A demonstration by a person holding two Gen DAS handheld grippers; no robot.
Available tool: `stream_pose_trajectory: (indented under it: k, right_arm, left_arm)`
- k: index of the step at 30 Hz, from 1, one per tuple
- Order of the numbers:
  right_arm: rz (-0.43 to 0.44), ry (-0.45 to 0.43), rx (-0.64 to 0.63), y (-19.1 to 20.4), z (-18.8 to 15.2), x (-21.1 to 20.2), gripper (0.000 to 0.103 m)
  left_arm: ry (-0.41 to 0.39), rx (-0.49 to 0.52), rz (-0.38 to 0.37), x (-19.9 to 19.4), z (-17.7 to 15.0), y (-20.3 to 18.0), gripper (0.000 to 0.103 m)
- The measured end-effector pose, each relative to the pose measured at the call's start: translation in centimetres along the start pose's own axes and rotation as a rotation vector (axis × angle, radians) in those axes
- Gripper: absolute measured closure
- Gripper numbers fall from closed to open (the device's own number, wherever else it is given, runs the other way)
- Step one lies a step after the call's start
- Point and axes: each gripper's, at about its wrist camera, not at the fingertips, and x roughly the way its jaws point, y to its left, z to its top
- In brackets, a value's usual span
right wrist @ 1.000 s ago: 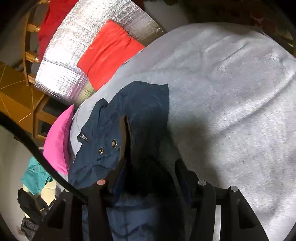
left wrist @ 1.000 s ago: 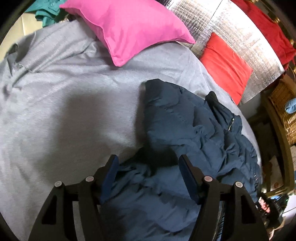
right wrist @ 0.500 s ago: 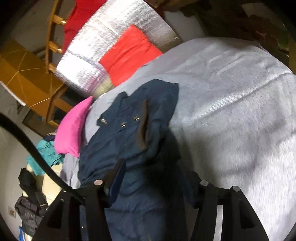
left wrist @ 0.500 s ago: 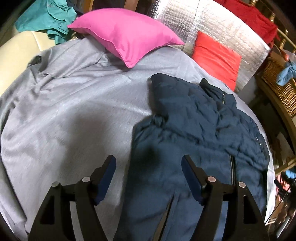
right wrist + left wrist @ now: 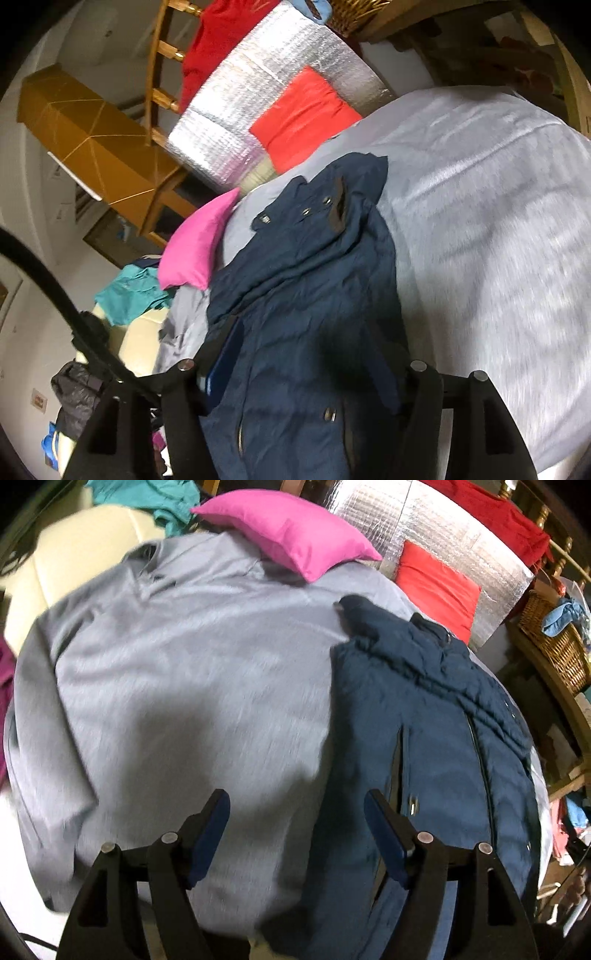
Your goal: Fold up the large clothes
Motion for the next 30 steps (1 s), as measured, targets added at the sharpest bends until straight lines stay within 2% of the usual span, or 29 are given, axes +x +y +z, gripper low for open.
stream_pose_trajectory:
  k: [6,9,16,21,24,27,30]
  right_arm:
    - [0.006,0.035,-0.003,-0.1,-3.3,-1.9,0.033]
    - [0.006,0.052,0.007,-0.6,-4.7,-2.6,0.033]
    - [-0.028,0.097,0.038,-2.1,-7.0,-3.6,0.033]
    - [-0.065,0.09,0.06,-3.5,-7.6,-4.4,0.033]
    - [-0.078,0.085,0.08,-4.1,-7.7,-4.7,0.033]
    - [-0.081,0.094,0.084,-4.5,-7.8,-4.7,0.033]
    - [-0.093,0.111,0.087,-4.7,-7.9,-4.4,0.033]
  left_arm:
    - [0.035,0.042,-0.092,-1.2,-3.0,0.3,0.027]
    - [0.082,0.051,-0.157,-0.9,-4.2,0.2,0.027]
    - [0.219,0.112,-0.225,1.1,-5.9,-1.2,0.027]
    - [0.305,0.23,-0.175,1.3,-9.4,-3.2,0.027]
    - [0.36,0.196,-0.216,0.8,-10.5,-2.8,0.027]
    - [0.343,0.149,-0.275,-1.1,-10.5,-1.9,0.027]
    - [0.228,0.172,-0.228,-4.0,-8.6,-1.5,0.027]
